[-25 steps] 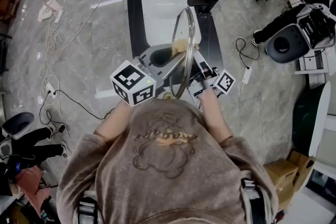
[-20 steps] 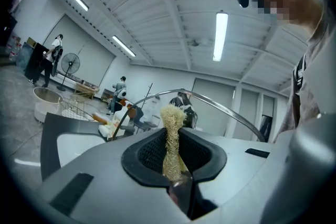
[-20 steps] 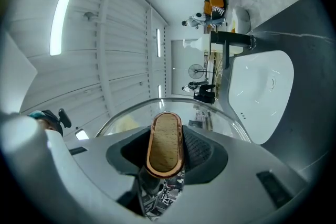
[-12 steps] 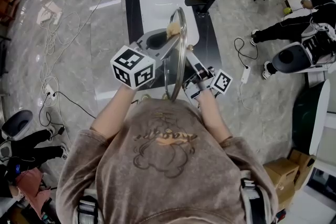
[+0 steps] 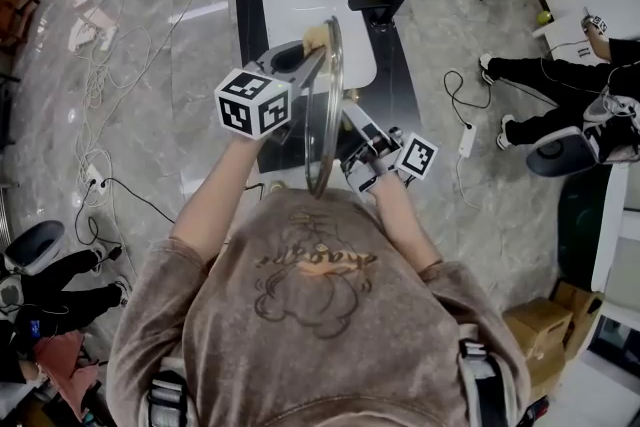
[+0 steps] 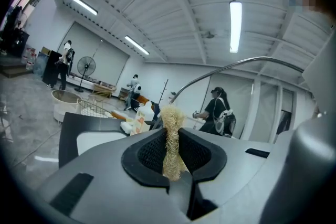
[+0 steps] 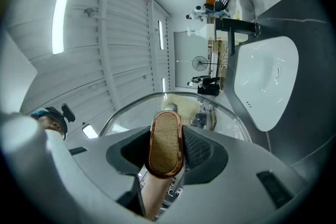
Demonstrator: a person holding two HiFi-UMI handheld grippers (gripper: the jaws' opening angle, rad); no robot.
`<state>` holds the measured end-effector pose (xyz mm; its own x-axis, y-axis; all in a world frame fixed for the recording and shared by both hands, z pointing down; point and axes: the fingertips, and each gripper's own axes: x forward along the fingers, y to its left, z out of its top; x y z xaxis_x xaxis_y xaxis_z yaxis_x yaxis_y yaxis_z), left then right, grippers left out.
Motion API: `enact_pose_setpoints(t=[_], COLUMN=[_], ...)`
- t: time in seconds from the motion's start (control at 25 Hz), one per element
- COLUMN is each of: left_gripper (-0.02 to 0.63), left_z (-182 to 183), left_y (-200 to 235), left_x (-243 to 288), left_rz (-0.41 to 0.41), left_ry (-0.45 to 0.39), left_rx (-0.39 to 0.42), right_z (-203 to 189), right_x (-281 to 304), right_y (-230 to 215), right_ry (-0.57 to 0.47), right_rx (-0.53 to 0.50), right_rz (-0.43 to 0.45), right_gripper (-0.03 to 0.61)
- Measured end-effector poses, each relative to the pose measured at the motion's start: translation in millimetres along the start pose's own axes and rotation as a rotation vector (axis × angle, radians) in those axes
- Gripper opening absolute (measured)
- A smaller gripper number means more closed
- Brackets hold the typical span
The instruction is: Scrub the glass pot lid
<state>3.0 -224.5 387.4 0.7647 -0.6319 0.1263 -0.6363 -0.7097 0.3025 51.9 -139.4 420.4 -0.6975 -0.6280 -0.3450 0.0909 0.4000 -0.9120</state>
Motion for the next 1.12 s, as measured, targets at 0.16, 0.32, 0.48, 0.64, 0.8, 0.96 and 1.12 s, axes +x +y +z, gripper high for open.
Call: enact_pose_setpoints(t=[0.16, 0.32, 0.48, 0.64, 0.8, 0.96, 1.12], left_gripper=[0.064, 0.064, 0.064, 0.064, 0.064, 0.064, 0.064], left_z=[-18.6, -44.0, -69.5, -92.4, -113.6, -130.4, -134.0], left_y=[10.6, 22.4, 26.2, 15.7, -6.0, -27.1, -47.7], left_x=[5.2, 8.7, 9.1, 4.5, -7.6, -17.1, -26.3], left_rz=[0.025, 0.053, 0.043, 0.021, -0.031, -0.079, -0.142], left_ry=[0.042, 0.104, 0.164, 0.216, 0.277, 0.329, 0.364], left_rx=[0.010, 0.007, -0.002, -0.010, -0.010, -0.009, -0.026], right_z=[-1.8, 2.0, 9.6, 12.7, 16.9, 26.2, 36.4], right_x=[0.0, -0.8, -0.8, -0.4, -2.9, -5.4, -6.7], right_y=[2.5, 6.5, 4.8, 3.3, 1.7, -1.5, -4.2], right_ry=[-0.005, -0.033, -0.058, -0.080, -0.102, -0.131, -0.158], right_rx=[0.010, 0.022, 0.021, 0.026, 0.029, 0.027, 0.015], right_rz=[0.008, 0.031, 0.037, 0.026, 0.013, 0.011, 0.008], right_gripper=[0.175, 0.175, 0.175, 0.175, 0.175, 0.175, 0.175])
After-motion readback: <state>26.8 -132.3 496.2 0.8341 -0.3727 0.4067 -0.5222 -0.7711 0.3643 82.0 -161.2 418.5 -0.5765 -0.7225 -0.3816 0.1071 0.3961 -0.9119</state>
